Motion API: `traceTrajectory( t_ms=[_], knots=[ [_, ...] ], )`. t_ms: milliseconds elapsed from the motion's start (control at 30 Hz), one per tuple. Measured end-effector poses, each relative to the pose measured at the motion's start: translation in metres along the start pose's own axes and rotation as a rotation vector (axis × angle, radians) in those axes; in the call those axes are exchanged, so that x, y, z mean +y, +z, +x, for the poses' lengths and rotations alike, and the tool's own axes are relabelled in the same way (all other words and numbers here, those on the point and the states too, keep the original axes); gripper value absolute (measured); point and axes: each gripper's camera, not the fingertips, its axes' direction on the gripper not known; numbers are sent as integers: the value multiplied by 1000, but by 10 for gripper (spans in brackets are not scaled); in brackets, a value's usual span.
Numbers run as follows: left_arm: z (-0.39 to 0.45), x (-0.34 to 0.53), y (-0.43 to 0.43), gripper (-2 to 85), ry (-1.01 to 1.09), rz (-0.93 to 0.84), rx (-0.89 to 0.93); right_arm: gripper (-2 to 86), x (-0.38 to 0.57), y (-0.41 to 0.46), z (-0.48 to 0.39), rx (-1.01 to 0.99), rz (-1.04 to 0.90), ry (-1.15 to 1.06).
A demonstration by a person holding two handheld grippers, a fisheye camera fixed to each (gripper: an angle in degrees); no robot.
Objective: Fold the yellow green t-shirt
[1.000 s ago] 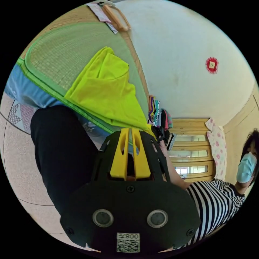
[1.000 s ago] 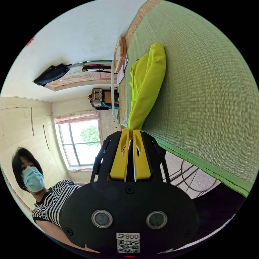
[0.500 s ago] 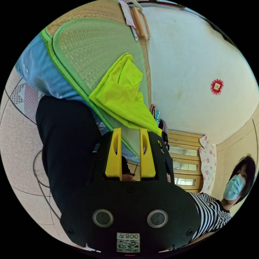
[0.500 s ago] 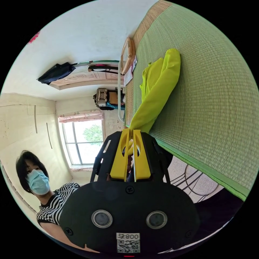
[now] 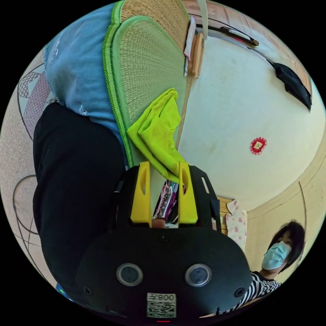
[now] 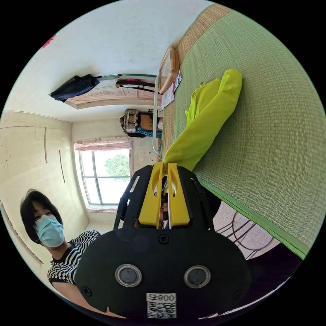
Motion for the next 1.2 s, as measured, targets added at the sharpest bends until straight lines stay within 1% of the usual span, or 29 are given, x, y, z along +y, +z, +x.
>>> traceTrajectory(
  t_ms=[100,400,500,667,933,1200],
  knots=[
    [-1,-5,-8,121,-31,46,27,20,2,-2,0,-3,0,0],
    [3,-11,-13,101,-60,86,-14,19,6,-17,3,-11,9,-7],
    [3,-10,-14,80,-67,105,-40,19,9,-22,7,-8,6,-8],
    [6,4,-3,33,-43,70,-49,19,19,-36,20,0,8,3],
    [14,45,17,25,32,-29,-53,19,65,-82,64,19,26,69],
    [39,103,53,22,168,-115,-70,19,121,-127,99,-42,51,103]
  ],
)
